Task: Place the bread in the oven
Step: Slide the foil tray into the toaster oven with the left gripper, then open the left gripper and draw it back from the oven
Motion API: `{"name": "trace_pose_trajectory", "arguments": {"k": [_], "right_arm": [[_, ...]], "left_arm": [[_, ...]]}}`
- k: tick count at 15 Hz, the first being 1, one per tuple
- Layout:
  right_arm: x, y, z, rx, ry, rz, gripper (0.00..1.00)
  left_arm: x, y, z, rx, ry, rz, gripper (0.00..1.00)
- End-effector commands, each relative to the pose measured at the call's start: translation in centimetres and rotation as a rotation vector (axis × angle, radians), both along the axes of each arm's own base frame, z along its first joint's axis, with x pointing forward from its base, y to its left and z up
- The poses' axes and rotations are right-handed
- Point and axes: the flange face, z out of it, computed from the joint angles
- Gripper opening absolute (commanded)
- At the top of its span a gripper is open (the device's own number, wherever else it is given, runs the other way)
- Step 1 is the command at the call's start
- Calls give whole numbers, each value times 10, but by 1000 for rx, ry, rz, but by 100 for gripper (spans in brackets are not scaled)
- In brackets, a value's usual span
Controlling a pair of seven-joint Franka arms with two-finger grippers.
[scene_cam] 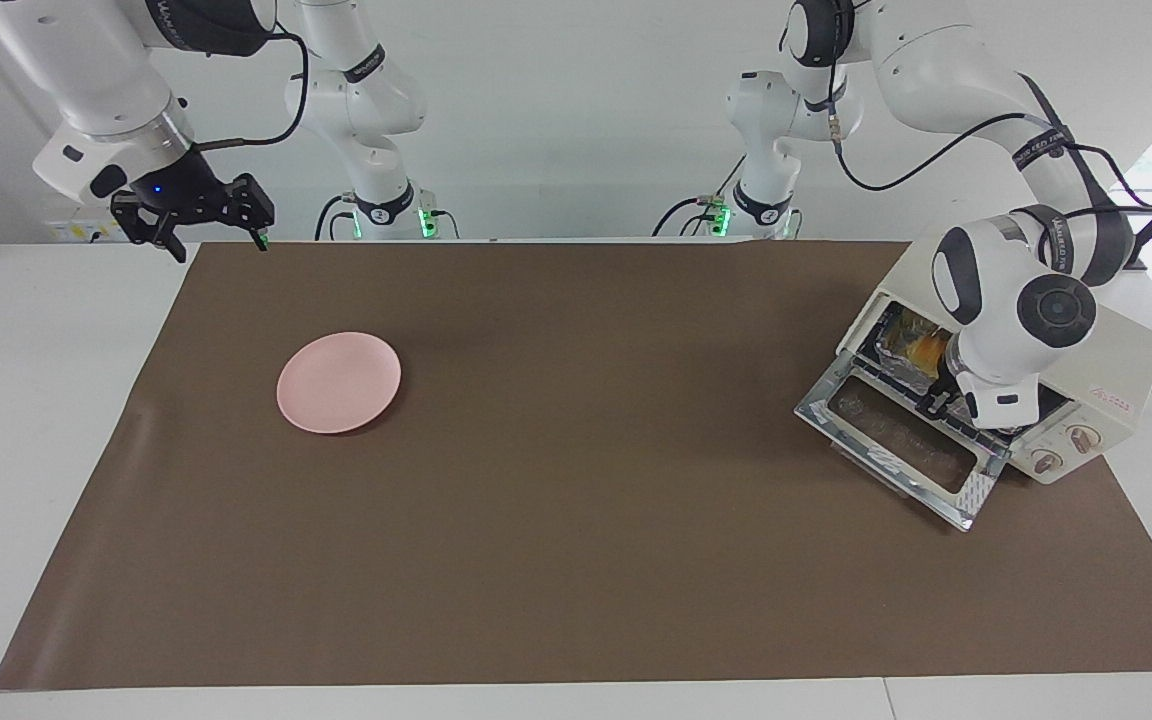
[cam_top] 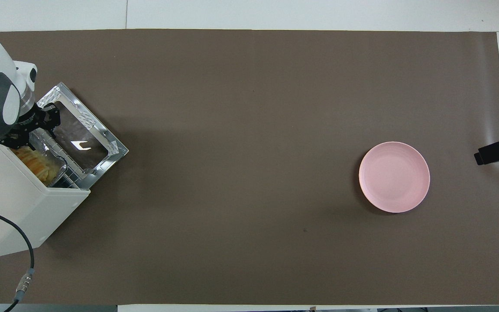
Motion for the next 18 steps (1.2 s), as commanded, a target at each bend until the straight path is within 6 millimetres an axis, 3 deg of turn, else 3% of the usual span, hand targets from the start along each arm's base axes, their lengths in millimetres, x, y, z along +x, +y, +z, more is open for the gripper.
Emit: {"name": "trace_pose_trajectory", "arguments": {"k": [1,4,8,10,12,14,16,18], "right_arm": [[-6,-2,3,-8,7,8,100],[-6,-2,3,-9,7,10,100],[-6,-2,3,-8,7,10,100],[-6,-2,3,-8,7,10,100],[-6,-2,3,-8,7,11,100],[-6,-2,3,-8,7,10,100],[-6,-2,3,-9,7,10,100],[-6,-2,3,-8,7,11,100]], "left_arm": [[9,0,35,-11,-78,-37,100],[13,-12,66,-19,-103,-66,100],[-12,-15,109,-109,-19,-311,100],[-28,-6,144,-143,-43,-381,100],[-49,18,171,-213,-39,-437,100],[-66,23,185,-273,-4,-566,100],[-94,32,184,-319,20,-605,100],[-107,13,180,-332,45,-632,100]]}}
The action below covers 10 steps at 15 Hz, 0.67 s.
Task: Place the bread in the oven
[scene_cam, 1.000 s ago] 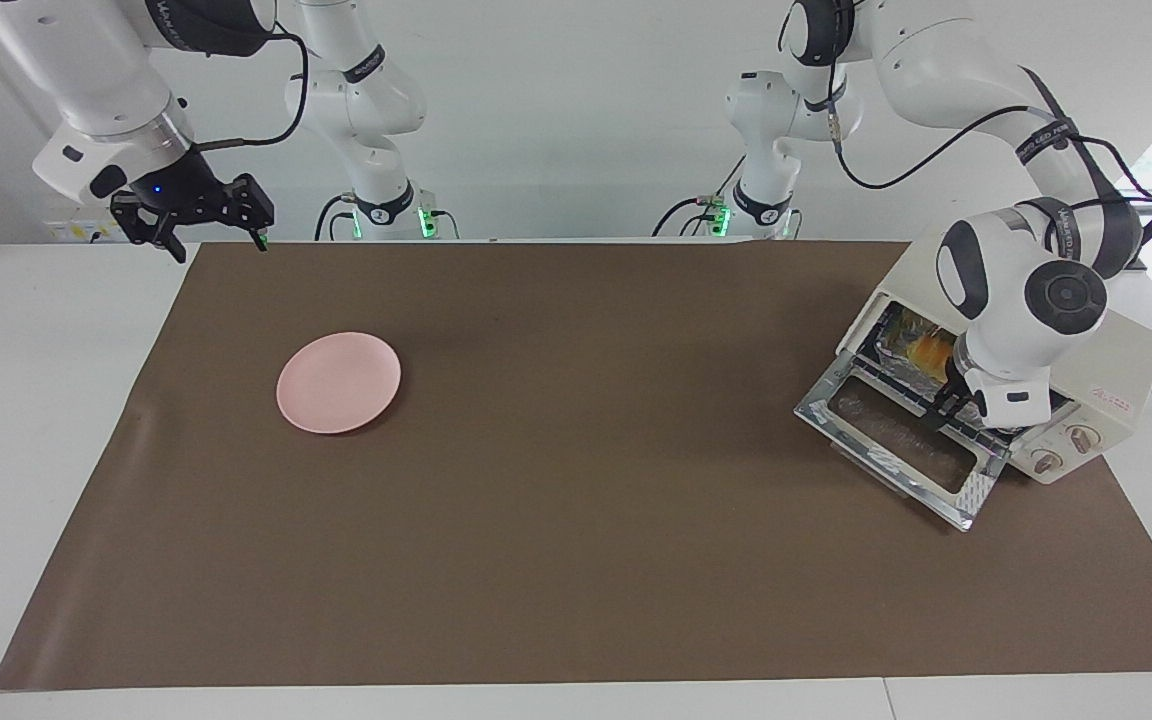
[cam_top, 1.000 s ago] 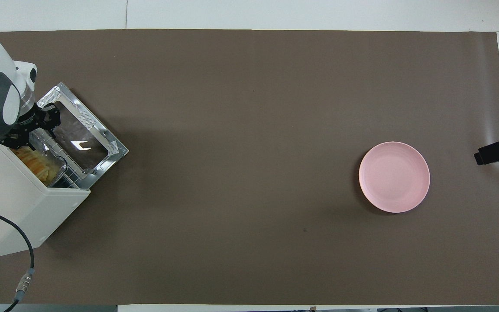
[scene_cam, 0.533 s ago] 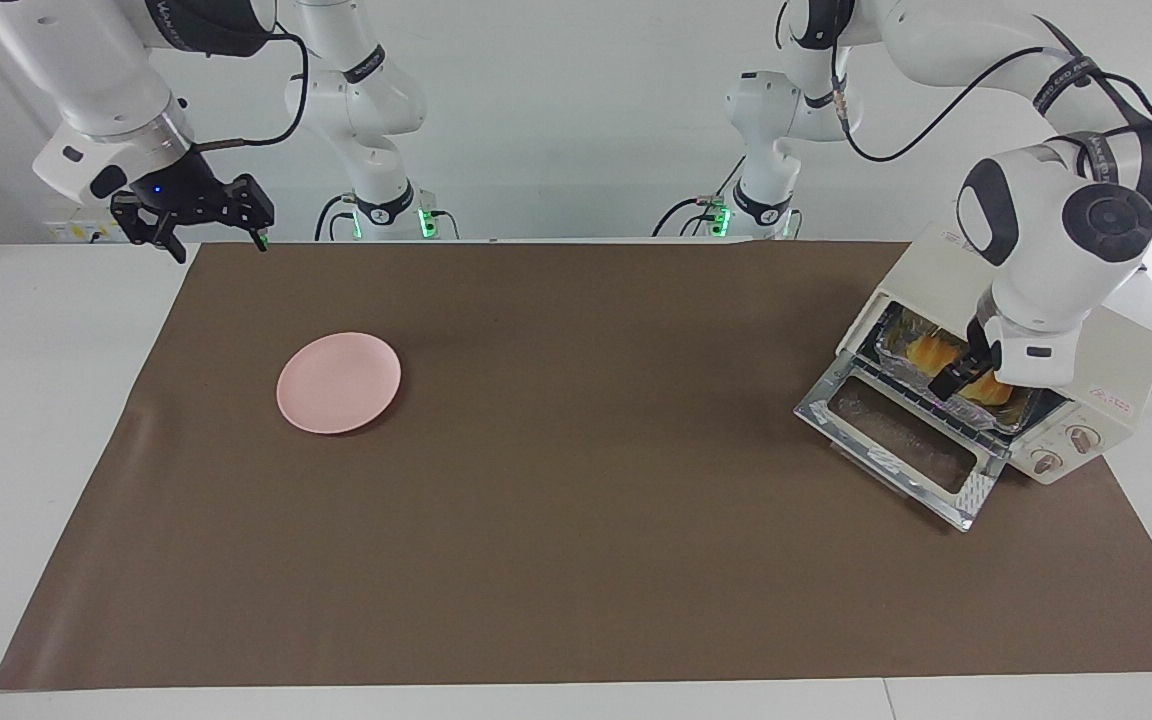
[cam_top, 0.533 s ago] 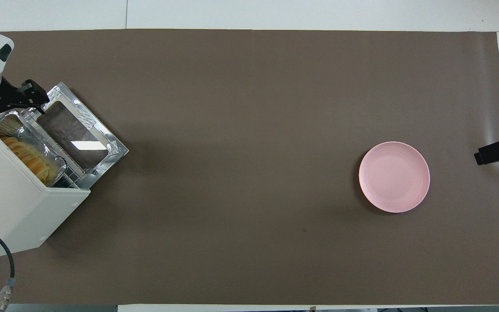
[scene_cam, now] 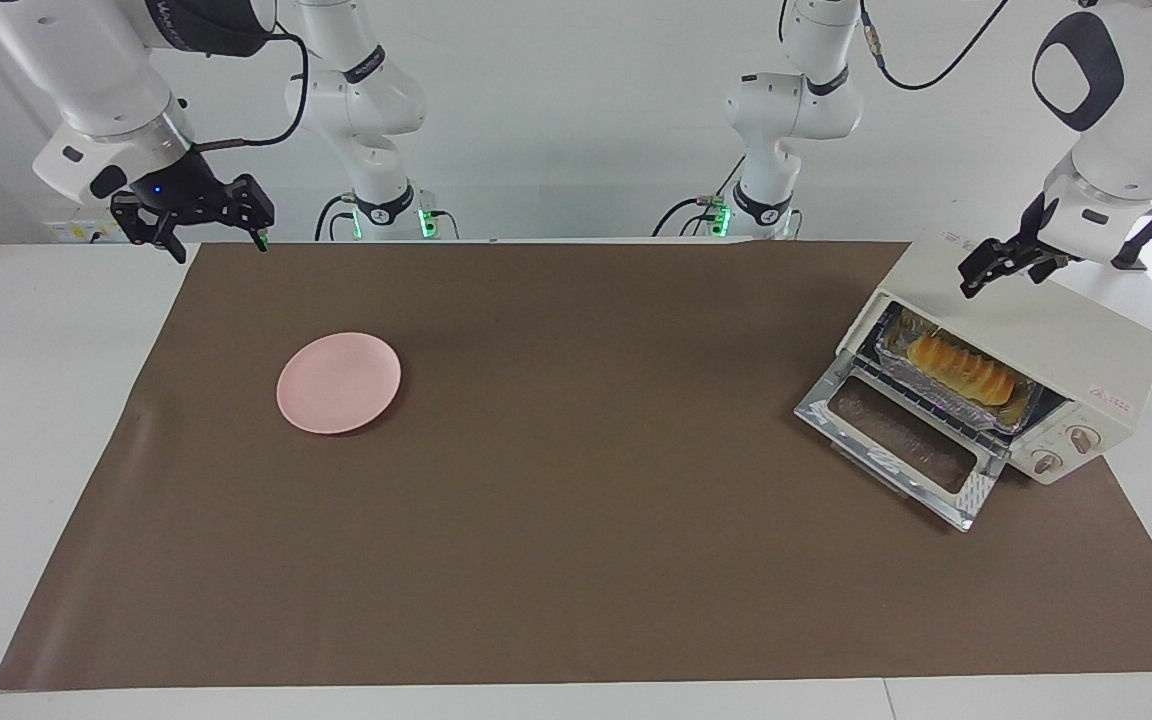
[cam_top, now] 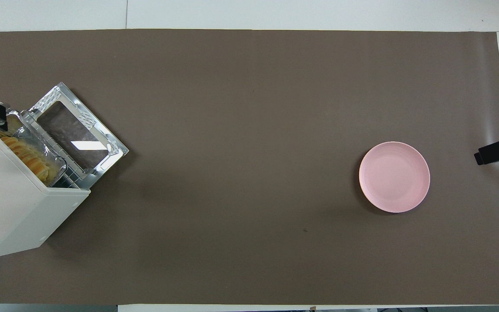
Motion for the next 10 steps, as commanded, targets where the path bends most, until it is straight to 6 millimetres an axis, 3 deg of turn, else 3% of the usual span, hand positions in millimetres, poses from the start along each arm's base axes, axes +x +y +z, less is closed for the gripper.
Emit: {"name": "trace_pose_trajectory", "arguments": {"k": [1,7,10], "right_arm": [[-6,-2,3,-8,7,10,100],[-6,-2,3,-8,7,10,100],[-6,-2,3,-8,7,11,100]], "left_arm": [[-23,-24,-10,-28,29,-54,100],[-20,-41,-13,-16,2,-12,100],[-21,-58,-5,-13,10,-46,100]]}}
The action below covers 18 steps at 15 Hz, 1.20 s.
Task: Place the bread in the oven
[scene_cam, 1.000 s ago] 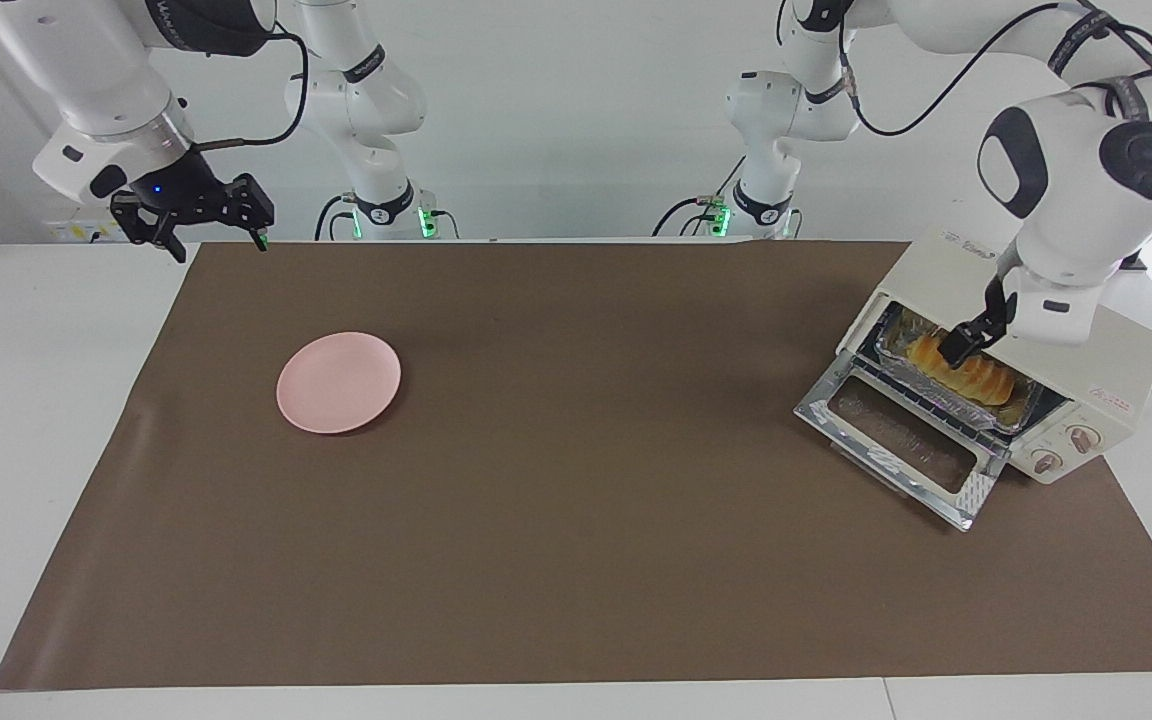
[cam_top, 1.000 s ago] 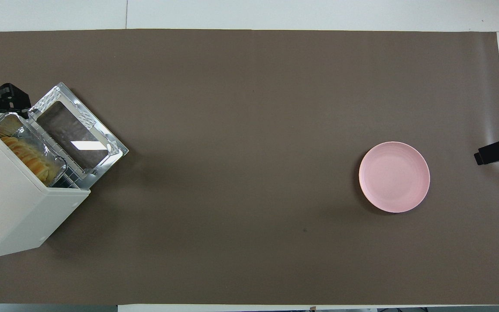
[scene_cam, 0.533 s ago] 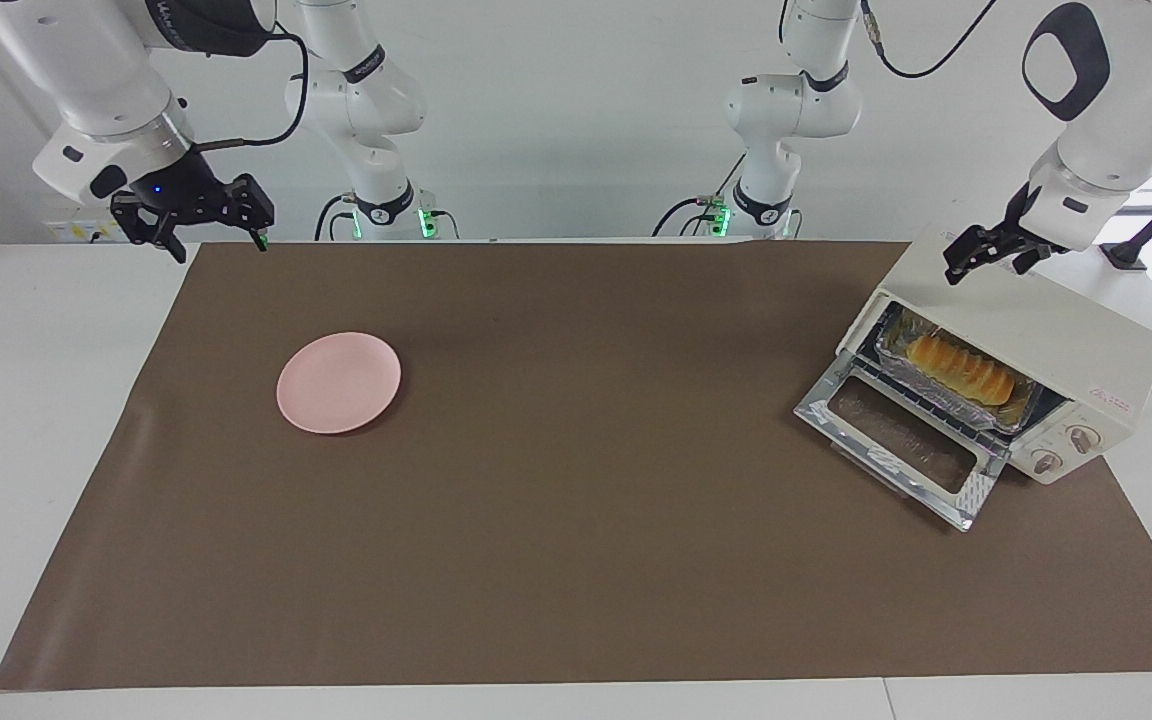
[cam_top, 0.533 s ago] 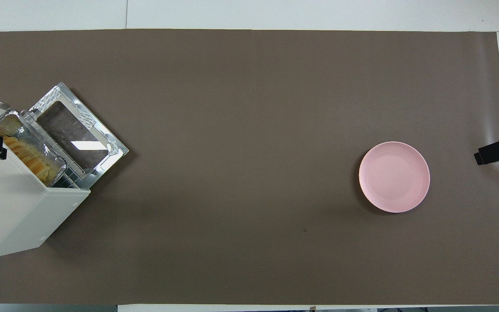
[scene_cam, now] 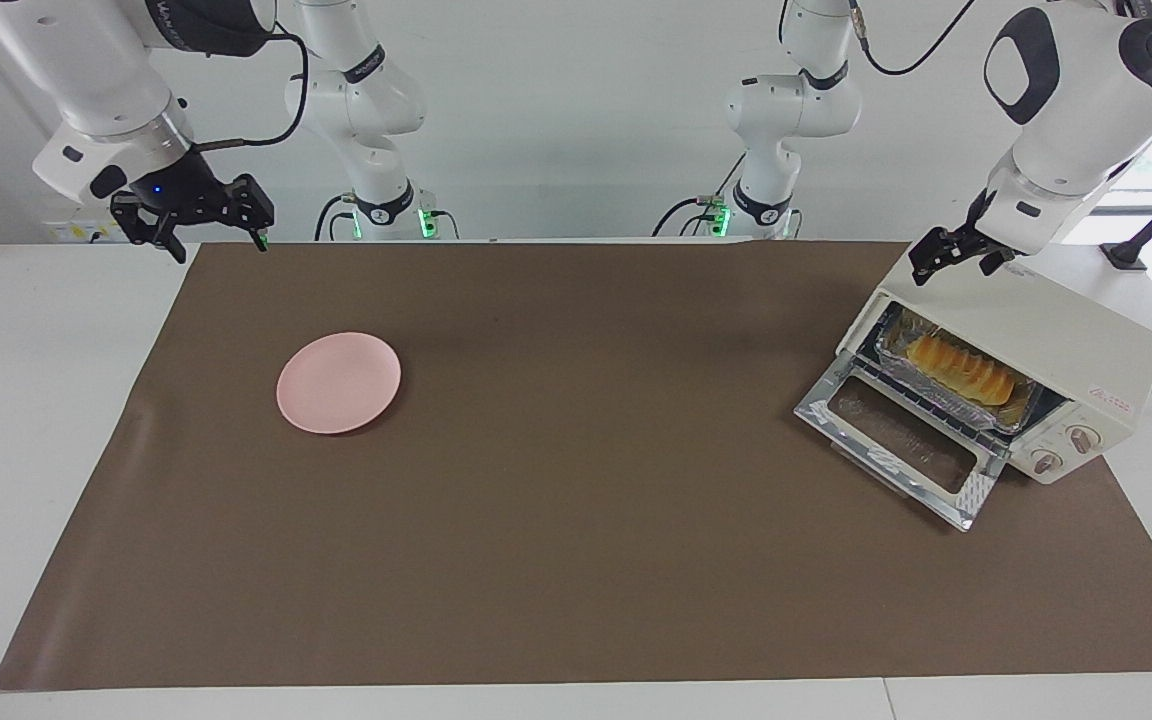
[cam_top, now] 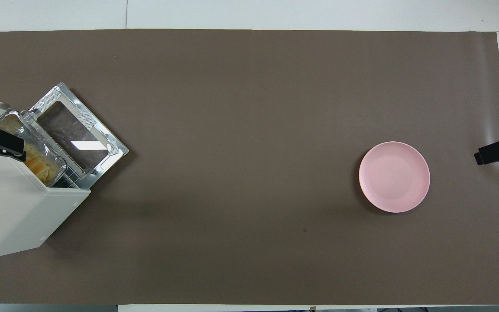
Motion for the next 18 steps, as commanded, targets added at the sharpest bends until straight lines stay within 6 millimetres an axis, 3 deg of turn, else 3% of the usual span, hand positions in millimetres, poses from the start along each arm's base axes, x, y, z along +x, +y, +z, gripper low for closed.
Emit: {"name": "trace_pose_trajectory", "arguments": {"k": [1,5,9,18], "right_arm": [[-6,-2,3,-9,7,10,100],[-6,-2,3,-8,7,10,100],[-6,-2,3,-8,7,10,100],[-6,-2,3,-8,7,11,100]], "left_arm": [[-4,-18,7,-18,-8,-21,100],[-4,-35,12,-44,-11,-43,100],[4,-30,23,-49,-42,-39,100],[10,-35,22,-56,-88,-63,100]]}}
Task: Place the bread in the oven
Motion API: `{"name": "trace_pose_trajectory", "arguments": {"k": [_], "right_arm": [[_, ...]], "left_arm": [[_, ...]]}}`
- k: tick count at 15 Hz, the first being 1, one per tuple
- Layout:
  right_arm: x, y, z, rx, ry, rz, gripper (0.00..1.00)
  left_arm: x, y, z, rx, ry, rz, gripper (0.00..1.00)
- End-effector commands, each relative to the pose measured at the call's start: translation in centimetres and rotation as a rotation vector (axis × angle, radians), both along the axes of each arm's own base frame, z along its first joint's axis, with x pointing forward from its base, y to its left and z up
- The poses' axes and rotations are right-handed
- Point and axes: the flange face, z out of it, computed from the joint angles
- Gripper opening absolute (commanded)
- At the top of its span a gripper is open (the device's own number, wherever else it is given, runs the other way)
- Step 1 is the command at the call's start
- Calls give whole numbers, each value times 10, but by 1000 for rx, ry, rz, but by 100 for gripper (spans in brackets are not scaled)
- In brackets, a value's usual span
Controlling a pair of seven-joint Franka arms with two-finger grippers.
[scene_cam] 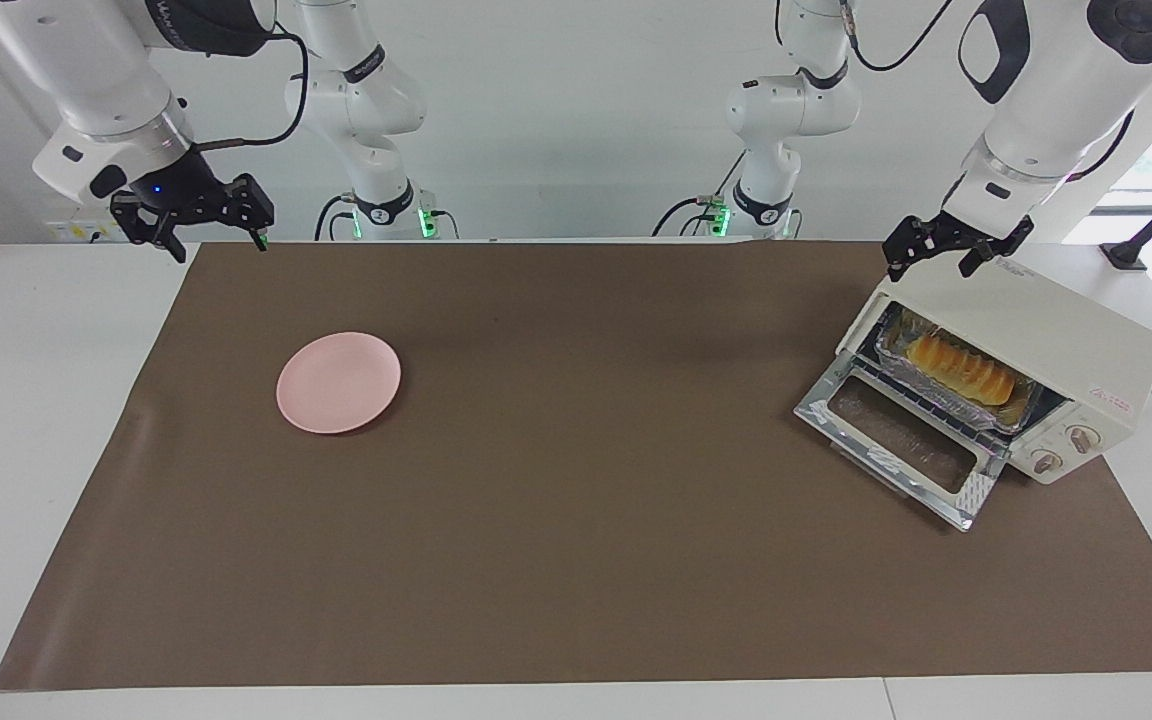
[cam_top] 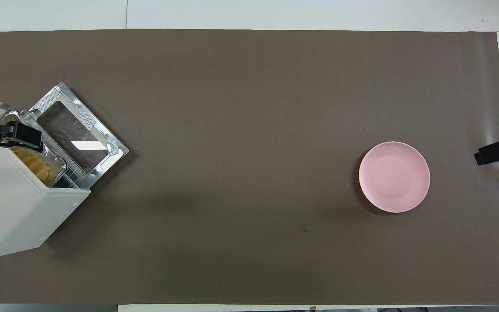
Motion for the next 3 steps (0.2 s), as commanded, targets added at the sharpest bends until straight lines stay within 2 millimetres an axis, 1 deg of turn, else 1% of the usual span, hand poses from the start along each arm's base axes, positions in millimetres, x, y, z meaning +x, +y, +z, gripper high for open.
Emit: {"name": "trace_pose_trajectory", "arguments": {"k": [1,3], "right_arm": [[-6,-2,3,-8,7,11,100],[-6,-2,3,-8,7,11,100]], "left_arm": [[5,2,0,-24,-21,2,100],[6,-1,1,-25,-28,0,100]]}}
